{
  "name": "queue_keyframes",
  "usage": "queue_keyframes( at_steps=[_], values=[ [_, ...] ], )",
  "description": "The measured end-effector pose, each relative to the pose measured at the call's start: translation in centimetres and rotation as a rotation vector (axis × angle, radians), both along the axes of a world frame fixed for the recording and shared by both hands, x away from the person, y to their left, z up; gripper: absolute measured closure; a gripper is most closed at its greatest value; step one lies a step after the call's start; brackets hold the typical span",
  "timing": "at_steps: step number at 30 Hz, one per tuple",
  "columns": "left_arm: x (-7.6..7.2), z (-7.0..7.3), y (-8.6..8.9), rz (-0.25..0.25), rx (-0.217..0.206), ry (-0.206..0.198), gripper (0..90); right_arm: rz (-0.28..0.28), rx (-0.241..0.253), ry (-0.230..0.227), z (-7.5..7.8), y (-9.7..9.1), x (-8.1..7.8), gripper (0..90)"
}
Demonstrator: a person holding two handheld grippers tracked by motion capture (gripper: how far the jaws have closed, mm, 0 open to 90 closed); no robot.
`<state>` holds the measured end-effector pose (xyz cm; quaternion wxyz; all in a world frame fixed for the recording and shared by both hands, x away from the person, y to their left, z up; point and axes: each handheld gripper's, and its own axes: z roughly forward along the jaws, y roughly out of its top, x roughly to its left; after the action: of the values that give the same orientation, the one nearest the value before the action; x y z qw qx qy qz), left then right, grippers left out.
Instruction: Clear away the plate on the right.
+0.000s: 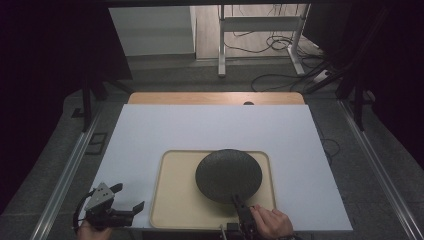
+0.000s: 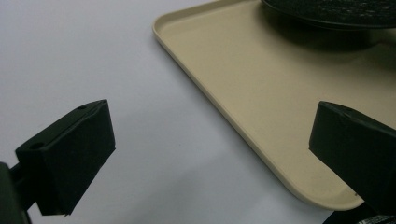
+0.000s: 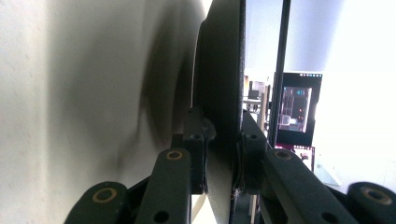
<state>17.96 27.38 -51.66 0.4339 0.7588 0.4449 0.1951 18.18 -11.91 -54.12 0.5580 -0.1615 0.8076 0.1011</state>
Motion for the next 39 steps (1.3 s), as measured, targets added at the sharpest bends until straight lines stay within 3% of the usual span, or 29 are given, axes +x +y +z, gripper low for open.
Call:
queue_keyframes(
  at_steps=[7, 8, 11, 27, 39],
  values=[
    [0.0, 0.0, 0.0, -0.001, 0.000, -0.001, 0.0, 0.045, 0.000, 0.004, -0.3, 1.0, -0.2, 77.3],
    [0.0, 0.0, 0.0, 0.000, -0.001, 0.000, 0.0, 0.029, -0.020, 0.012, -0.2, 1.1, -0.4, 77.3],
    [0.0, 0.0, 0.0, -0.001, 0.000, 0.001, 0.0, 0.060, -0.006, 0.005, -0.6, 1.5, -0.3, 77.4],
    [0.0, 0.0, -0.1, -0.002, -0.001, 0.001, 0.0, 0.076, -0.027, 0.109, -1.5, 2.4, -0.3, 84.9],
    [0.0, 0.0, -0.1, -0.003, 0.000, 0.003, 0.0, 0.084, -0.022, 0.132, -1.8, 2.6, 0.1, 83.7]
  ],
)
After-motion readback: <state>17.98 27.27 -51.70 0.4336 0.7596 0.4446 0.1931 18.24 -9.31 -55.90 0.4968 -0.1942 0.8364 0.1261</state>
